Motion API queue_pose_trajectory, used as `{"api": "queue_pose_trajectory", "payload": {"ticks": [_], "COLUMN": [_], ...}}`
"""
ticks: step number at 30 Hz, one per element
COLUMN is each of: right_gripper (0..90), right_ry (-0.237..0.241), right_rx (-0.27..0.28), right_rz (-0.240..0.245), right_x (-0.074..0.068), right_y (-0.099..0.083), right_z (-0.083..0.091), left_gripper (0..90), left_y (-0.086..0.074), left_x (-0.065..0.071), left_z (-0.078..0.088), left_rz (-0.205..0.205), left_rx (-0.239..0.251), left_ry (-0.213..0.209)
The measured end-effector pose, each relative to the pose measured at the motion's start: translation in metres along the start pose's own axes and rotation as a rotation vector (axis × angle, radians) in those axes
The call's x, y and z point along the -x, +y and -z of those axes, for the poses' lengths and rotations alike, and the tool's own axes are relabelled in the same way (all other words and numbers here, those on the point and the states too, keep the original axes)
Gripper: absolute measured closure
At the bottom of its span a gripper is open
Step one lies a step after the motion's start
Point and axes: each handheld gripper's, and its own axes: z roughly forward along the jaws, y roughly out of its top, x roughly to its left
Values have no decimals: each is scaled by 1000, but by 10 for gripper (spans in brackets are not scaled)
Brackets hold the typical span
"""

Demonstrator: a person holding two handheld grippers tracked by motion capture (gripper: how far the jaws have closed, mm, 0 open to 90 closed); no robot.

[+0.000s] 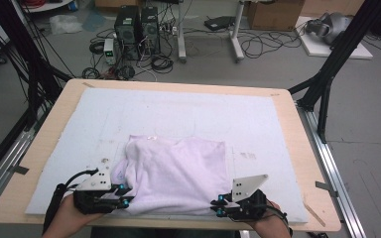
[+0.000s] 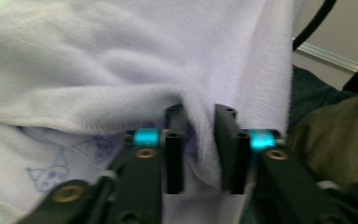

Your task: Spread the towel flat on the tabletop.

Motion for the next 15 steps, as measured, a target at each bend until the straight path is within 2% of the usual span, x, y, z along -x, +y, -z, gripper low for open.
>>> {"api": "queue_pose_trajectory", "payload": {"ticks": [2,3,4,6,7,8,9,10,11,12,13,14,15], "right_gripper": [671,671,621,588,588,588,577,577,577,566,559,556,555], "right_ry": [-20,-20,-43,-87,-95,-95,-126,-126,-128,-164,-180,-191,-208], "right_rx": [45,45,64,70,72,72,75,75,75,66,46,34,33], "right_rz": [-16,-16,-35,-45,-57,-57,-74,-74,-80,-91,-108,-125,-130], "right_x": [6,6,15,27,32,32,48,48,55,74,82,90,95], "right_y": [2,2,6,9,10,10,15,15,16,19,19,19,19], "right_z": [5,5,7,9,9,9,6,6,5,-1,-4,-7,-8], "left_gripper": [600,600,561,524,510,510,503,504,504,515,528,557,605], "left_y": [4,6,10,20,20,24,31,31,35,38,41,42,42], "left_x": [-10,-13,-20,-34,-34,-41,-52,-52,-62,-71,-80,-95,-95], "left_z": [-1,-1,-2,-3,-3,-5,-8,-8,-11,-14,-17,-22,-22], "left_rz": [16,22,28,39,39,50,54,54,61,75,94,117,117], "left_rx": [15,22,33,59,59,76,84,84,82,79,77,70,70], "left_ry": [22,29,40,84,84,103,114,114,127,141,153,197,197]}}
